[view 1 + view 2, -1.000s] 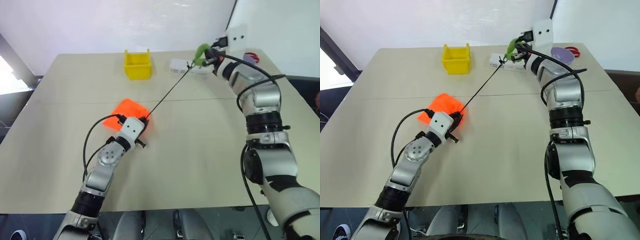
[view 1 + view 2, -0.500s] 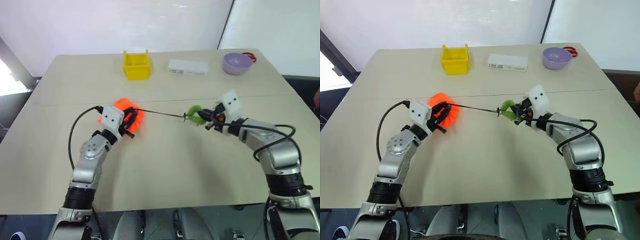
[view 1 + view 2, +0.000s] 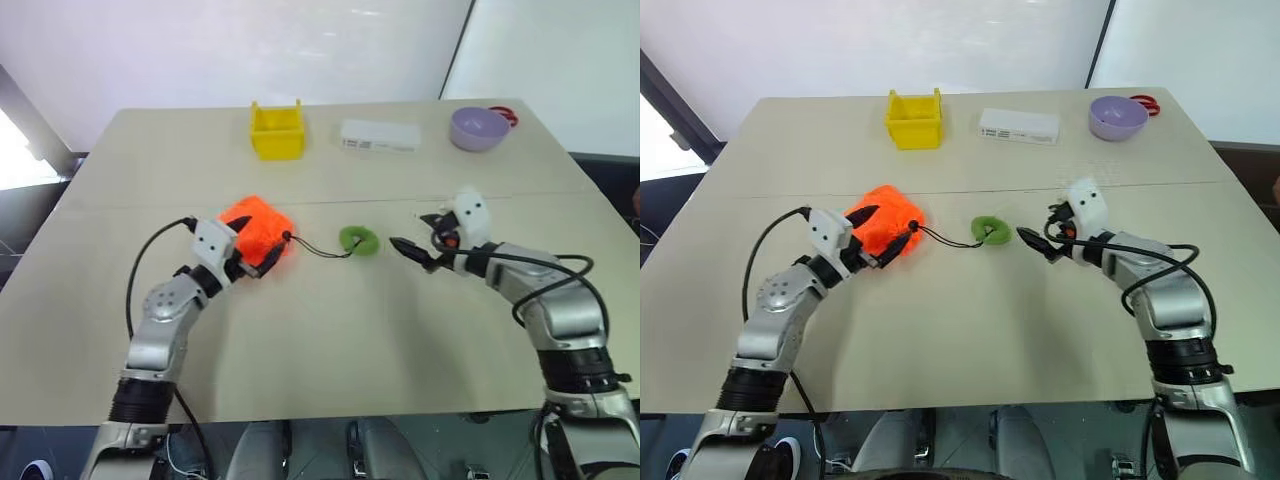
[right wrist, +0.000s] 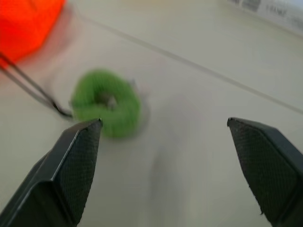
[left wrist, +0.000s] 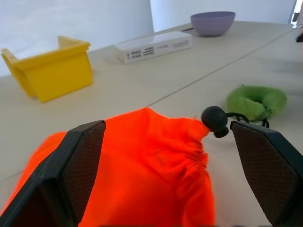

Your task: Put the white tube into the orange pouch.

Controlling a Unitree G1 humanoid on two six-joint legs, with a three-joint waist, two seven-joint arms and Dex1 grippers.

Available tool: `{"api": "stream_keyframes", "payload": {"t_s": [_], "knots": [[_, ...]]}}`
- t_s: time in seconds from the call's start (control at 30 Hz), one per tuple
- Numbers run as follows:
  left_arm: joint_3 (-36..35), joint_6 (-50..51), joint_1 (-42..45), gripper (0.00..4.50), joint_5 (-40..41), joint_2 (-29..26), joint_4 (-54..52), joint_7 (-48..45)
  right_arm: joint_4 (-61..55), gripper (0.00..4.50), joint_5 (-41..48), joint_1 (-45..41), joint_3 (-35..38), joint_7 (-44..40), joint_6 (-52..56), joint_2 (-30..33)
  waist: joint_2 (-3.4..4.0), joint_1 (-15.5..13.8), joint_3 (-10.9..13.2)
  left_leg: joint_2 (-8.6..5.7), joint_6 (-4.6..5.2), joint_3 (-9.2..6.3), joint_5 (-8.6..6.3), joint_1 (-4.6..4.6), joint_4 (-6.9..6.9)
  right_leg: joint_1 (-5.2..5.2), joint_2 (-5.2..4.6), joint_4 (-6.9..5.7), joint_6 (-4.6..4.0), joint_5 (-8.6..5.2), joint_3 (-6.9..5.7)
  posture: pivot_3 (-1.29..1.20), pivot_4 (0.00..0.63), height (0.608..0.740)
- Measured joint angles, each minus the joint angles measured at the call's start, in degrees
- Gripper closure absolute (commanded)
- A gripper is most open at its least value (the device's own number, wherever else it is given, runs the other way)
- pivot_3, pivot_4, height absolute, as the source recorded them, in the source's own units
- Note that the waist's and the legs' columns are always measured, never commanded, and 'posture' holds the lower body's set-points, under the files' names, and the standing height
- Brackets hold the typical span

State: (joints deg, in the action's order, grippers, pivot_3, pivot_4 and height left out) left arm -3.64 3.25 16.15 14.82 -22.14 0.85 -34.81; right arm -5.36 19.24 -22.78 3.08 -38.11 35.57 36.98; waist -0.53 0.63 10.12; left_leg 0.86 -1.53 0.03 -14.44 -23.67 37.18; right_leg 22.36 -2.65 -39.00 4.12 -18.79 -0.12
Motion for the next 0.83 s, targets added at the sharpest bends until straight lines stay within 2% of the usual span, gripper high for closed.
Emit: {"api": "stream_keyframes", "payload": {"t_s": [0.23,0.53,0.83], "knots": [[-3.78,7.02,-2.54,0.0,3.33,-2.62,-0.97,0.48,-1.09,0.03,4.01,6.78,5.28,-10.04,-5.95,4.27,-0.03,0.05,0.02,0.02,0.0,0.0,0.0,0.12,0.02,-0.15,0.01,0.0,0.0,0.0,0.0,0.0,0.15,0.74],[-9.53,8.55,-6.9,0.0,5.39,-7.98,-2.03,-0.58,4.41,0.03,4.09,11.56,11.76,-15.11,-16.03,7.09,-0.04,0.09,0.03,0.04,0.0,0.01,0.0,0.17,-0.04,-0.15,0.01,0.01,0.0,0.0,0.02,0.0,0.15,0.74],[-11.39,7.72,-9.59,0.0,5.72,-10.32,-0.48,-2.42,5.56,0.03,3.36,15.24,13.16,-16.4,-20.99,7.43,-0.04,-0.04,0.03,0.04,-0.01,0.01,0.0,0.19,0.01,-0.21,-0.07,0.01,0.01,0.01,0.02,0.0,0.15,0.74]]}}
